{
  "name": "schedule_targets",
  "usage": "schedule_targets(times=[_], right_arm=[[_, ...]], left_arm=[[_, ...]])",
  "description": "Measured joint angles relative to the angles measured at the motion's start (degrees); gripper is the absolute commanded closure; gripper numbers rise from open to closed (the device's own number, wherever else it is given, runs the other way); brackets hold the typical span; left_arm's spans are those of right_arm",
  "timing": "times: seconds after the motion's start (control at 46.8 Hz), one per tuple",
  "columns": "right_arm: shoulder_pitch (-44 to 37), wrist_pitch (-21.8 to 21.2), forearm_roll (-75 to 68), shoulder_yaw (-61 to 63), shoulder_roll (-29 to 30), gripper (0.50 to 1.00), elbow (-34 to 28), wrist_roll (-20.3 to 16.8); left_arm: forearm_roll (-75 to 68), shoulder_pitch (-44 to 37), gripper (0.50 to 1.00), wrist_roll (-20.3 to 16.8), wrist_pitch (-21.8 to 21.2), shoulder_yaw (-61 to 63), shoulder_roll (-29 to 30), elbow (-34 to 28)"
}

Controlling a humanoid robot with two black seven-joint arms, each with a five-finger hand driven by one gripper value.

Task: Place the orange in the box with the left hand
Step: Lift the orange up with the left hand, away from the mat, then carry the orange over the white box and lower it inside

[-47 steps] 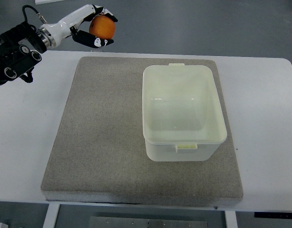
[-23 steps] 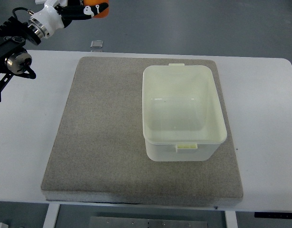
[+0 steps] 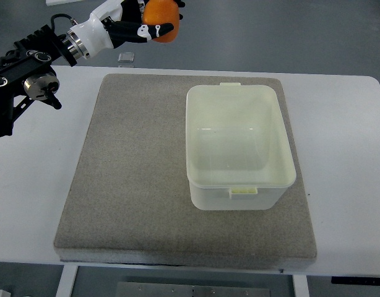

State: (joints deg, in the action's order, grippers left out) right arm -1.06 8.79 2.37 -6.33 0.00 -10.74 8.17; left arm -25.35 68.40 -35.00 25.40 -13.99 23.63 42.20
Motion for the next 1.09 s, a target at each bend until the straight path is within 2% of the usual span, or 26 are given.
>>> schedule_targets(times=[0.256, 0.385, 0.919, 1.09], right_arm=[[0.0, 0.0, 0.0, 0.0, 0.0, 0.568, 0.0, 0.0], [0.0, 0.0, 0.0, 0.0, 0.0, 0.568, 0.0, 0.0], [0.0, 0.0, 0.0, 0.0, 0.0, 0.568, 0.0, 0.0], [0.0, 0.0, 0.0, 0.0, 0.0, 0.568, 0.0, 0.0]], left_arm=[[-15.6, -1.2, 1.0, 0.0, -0.7, -0.6, 0.1, 9.5], [-17.7, -1.3, 1.0, 0.0, -0.8, -0.8, 0.5, 12.1], [-20.5, -1.3, 1.0, 0.0, -1.3, 0.0, -0.9, 14.5], [-25.9, -1.6, 1.0, 0.0, -2.2, 0.0, -0.9, 14.8]])
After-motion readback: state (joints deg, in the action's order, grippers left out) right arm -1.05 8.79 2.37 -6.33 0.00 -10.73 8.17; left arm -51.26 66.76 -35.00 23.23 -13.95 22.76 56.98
